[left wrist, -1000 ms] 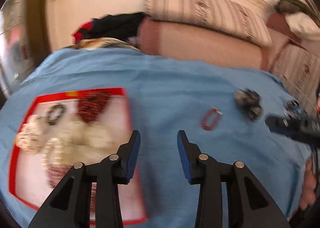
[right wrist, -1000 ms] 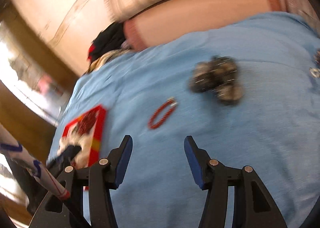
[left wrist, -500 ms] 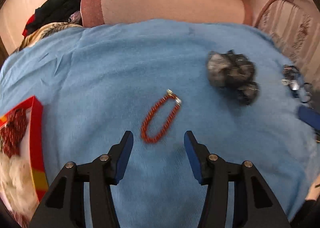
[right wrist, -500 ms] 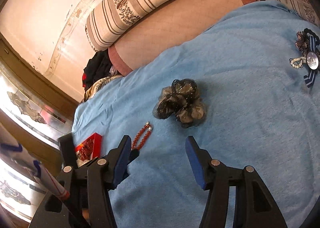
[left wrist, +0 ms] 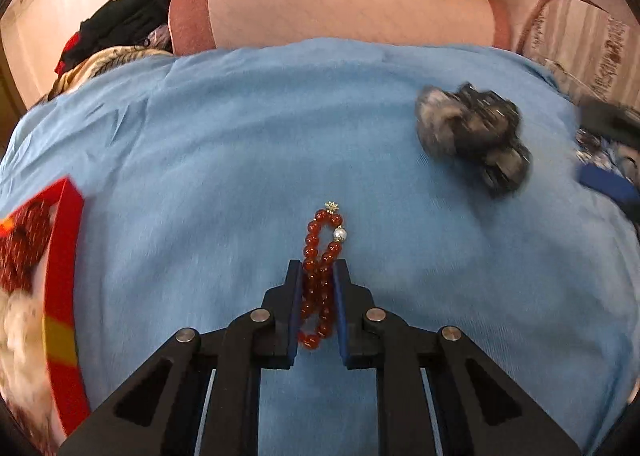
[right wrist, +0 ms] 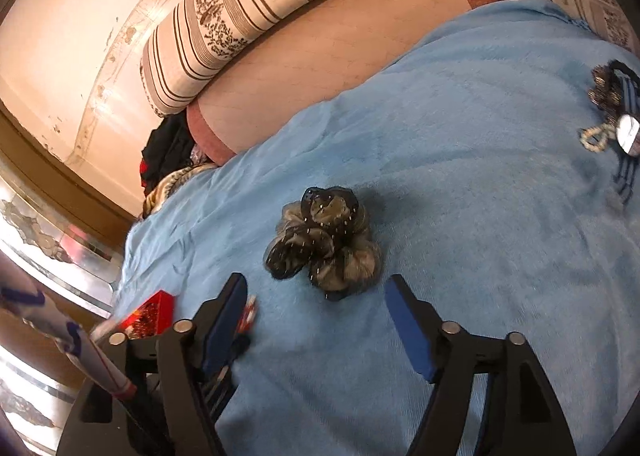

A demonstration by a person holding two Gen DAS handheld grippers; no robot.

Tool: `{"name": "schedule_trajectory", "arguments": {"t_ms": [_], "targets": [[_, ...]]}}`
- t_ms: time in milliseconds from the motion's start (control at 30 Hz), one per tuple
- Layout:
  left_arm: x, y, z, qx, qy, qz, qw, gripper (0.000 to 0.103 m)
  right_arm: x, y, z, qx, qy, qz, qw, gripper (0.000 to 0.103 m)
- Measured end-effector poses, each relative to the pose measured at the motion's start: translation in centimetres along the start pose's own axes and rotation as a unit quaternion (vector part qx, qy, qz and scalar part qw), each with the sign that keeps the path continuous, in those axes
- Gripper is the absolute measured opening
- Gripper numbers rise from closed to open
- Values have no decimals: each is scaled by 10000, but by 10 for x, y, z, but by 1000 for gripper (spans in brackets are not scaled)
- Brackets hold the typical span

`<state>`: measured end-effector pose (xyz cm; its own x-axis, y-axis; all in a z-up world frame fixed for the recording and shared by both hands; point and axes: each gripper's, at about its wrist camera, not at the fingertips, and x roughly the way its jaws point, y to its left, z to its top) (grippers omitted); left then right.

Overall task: Organize jewelry
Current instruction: 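Grasp the red bead bracelet with the left gripper while the right grasps the black sheer scrunchie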

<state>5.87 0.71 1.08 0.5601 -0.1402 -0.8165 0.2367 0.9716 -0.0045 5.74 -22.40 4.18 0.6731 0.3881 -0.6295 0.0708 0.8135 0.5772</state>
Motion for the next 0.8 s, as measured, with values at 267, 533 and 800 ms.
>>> {"name": "schedule_trajectory", "arguments": {"t_ms": [267, 533, 800], "targets": [[-19, 18, -14, -337, -139, -155, 9992, 14, 61, 5, 20, -219, 283, -377, 9986, 78], [-12, 23, -11, -458, -315, -278, 9981, 14, 65, 15, 3, -504, 442, -368, 9971, 24], [-19, 34, 2, -538, -589, -325, 9963, 14, 24, 61, -18, -1212, -41, -153, 9925, 24]]}}
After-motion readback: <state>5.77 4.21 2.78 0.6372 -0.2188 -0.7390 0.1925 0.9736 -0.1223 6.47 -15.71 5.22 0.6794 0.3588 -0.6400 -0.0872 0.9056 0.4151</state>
